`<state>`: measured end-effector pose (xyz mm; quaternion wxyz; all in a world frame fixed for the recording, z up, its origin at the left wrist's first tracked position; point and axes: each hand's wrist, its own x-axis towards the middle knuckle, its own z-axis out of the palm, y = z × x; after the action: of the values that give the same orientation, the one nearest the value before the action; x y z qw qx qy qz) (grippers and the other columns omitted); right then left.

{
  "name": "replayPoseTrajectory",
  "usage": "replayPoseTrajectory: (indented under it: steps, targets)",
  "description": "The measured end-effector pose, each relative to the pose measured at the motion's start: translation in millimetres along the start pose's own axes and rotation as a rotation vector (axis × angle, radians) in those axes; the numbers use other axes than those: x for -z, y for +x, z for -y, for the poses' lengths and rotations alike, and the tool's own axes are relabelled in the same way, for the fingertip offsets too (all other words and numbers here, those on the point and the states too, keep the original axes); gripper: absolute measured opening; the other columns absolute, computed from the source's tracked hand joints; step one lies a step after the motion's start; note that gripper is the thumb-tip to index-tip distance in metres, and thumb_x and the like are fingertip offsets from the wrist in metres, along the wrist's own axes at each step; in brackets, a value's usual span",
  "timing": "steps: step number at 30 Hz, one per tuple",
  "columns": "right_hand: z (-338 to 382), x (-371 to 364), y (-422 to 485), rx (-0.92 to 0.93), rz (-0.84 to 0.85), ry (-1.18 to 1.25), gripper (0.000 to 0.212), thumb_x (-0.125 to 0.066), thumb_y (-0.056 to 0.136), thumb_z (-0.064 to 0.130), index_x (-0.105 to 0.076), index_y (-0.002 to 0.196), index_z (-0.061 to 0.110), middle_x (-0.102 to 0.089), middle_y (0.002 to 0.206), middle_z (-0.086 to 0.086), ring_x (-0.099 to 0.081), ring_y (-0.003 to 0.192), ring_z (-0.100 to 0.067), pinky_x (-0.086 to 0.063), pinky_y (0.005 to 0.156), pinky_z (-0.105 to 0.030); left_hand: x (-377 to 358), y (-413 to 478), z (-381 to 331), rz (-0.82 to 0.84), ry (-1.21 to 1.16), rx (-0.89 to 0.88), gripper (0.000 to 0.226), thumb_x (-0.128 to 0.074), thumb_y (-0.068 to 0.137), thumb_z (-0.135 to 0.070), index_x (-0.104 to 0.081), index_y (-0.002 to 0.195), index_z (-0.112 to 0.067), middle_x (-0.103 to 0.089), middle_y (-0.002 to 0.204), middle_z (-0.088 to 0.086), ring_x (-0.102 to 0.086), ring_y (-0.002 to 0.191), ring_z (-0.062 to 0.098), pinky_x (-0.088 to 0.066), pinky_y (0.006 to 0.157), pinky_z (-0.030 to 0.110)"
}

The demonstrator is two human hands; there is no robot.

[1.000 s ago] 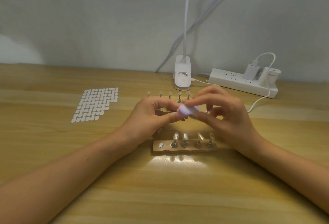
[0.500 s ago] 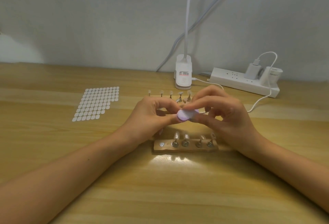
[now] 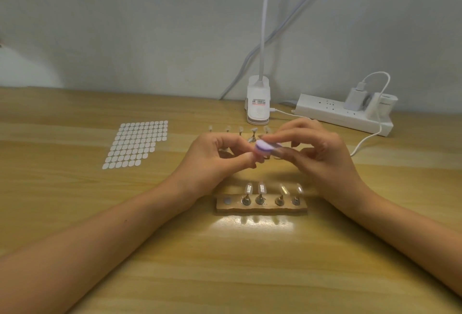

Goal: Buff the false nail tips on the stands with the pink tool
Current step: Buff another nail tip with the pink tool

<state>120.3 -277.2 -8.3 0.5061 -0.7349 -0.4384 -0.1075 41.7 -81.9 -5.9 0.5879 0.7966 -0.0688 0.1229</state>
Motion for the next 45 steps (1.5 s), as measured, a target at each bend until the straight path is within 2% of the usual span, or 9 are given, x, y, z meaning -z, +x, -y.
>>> replayPoseTrajectory:
  steps: [9, 13, 18, 21, 24, 27, 31, 40, 45]
  targets:
    - [0.5, 0.9, 0.7, -0.017, -0.006, -0.011, 0.024, -0.067, 0.085, 0.034, -0.075, 0.106, 0.027, -0.066, 0.101, 0.008, -0.06, 0.099, -0.022, -0.052, 0.073, -0.048, -0.6, -1.4, -1.6, 0.015, -0.014, -0.015, 0.003, -0.077, 0.082, -0.029, -0.079, 0.083, -0.027, -0.077, 0.088, 0.002, -0.074, 0.087, 0.024, -0.058, 0.08, 0.03]
    - [1.1, -0.7, 0.2, 0.009, 0.002, -0.006, 0.022, -0.068, 0.085, 0.032, -0.075, 0.105, 0.028, -0.066, 0.101, 0.012, -0.061, 0.099, -0.022, -0.05, 0.071, -0.034, -1.2, -0.7, -0.5, 0.002, -0.01, -0.004, 0.007, -0.077, 0.079, -0.032, -0.078, 0.082, -0.025, -0.077, 0.089, 0.0, -0.073, 0.088, 0.025, -0.055, 0.079, 0.029]
    - [1.3, -1.4, -0.8, 0.04, 0.032, -0.014, 0.022, -0.068, 0.086, 0.032, -0.075, 0.106, 0.027, -0.065, 0.102, 0.006, -0.062, 0.095, -0.023, -0.053, 0.064, -0.044, -1.2, -1.8, -2.0, 0.023, 0.01, 0.009, 0.008, -0.077, 0.082, -0.024, -0.079, 0.089, -0.02, -0.078, 0.095, -0.002, -0.074, 0.093, 0.02, -0.059, 0.081, 0.031]
    - [0.4, 0.4, 0.2, -0.03, -0.015, -0.005, 0.023, -0.068, 0.085, 0.033, -0.075, 0.107, 0.027, -0.067, 0.102, 0.011, -0.061, 0.1, -0.02, -0.051, 0.073, -0.05, -1.4, -1.4, -2.9, 0.027, 0.011, 0.024, 0.005, -0.076, 0.086, -0.019, -0.078, 0.088, -0.023, -0.078, 0.093, -0.005, -0.074, 0.089, 0.012, -0.055, 0.075, 0.021]
    - [0.9, -0.7, -1.2, 0.02, 0.031, -0.006, 0.023, -0.069, 0.085, 0.034, -0.075, 0.106, 0.029, -0.065, 0.102, 0.008, -0.061, 0.096, -0.022, -0.052, 0.063, -0.046, -1.9, -1.5, -2.4, 0.025, 0.027, 0.024, 0.005, -0.076, 0.085, -0.02, -0.078, 0.086, -0.024, -0.078, 0.094, -0.004, -0.074, 0.092, 0.024, -0.059, 0.079, 0.035]
    - [0.4, -0.5, -0.6, -0.019, 0.004, -0.019, 0.023, -0.067, 0.085, 0.035, -0.075, 0.107, 0.03, -0.066, 0.101, 0.011, -0.06, 0.1, -0.021, -0.052, 0.069, -0.048, -2.2, -1.4, -3.2, 0.02, -0.004, 0.015, 0.005, -0.076, 0.086, -0.019, -0.078, 0.085, -0.023, -0.078, 0.092, -0.003, -0.074, 0.087, 0.012, -0.054, 0.072, 0.019]
    - [1.4, 0.0, -0.9, 0.024, 0.031, -0.011, 0.023, -0.068, 0.085, 0.035, -0.074, 0.106, 0.029, -0.064, 0.101, 0.01, -0.06, 0.095, -0.021, -0.051, 0.063, -0.038, -2.5, -1.4, -3.4, 0.031, 0.004, -0.001, 0.006, -0.076, 0.085, -0.021, -0.077, 0.083, -0.027, -0.078, 0.093, -0.003, -0.073, 0.091, 0.01, -0.055, 0.077, 0.021]
    - [1.1, 0.2, -0.5, -0.02, 0.004, 0.004, 0.023, -0.069, 0.084, 0.035, -0.075, 0.106, 0.029, -0.067, 0.101, 0.011, -0.06, 0.097, -0.022, -0.052, 0.069, -0.045, -2.5, -1.5, -3.8, 0.023, -0.005, -0.007, 0.01, -0.077, 0.085, -0.016, -0.077, 0.083, -0.025, -0.077, 0.09, 0.0, -0.061, 0.058, -0.009, -0.041, 0.052, 0.003]
    - [3.3, -1.1, -1.4, 0.027, 0.034, 0.015, 0.021, -0.07, 0.084, 0.037, -0.075, 0.103, 0.032, -0.066, 0.1, 0.011, -0.06, 0.091, -0.021, -0.05, 0.06, -0.035, -1.8, -2.3, -3.1, 0.024, -0.04, 0.02, 0.003, -0.077, 0.076, -0.034, -0.076, 0.075, -0.031, -0.075, 0.093, 0.005, -0.051, 0.052, 0.013, -0.038, 0.043, 0.016]
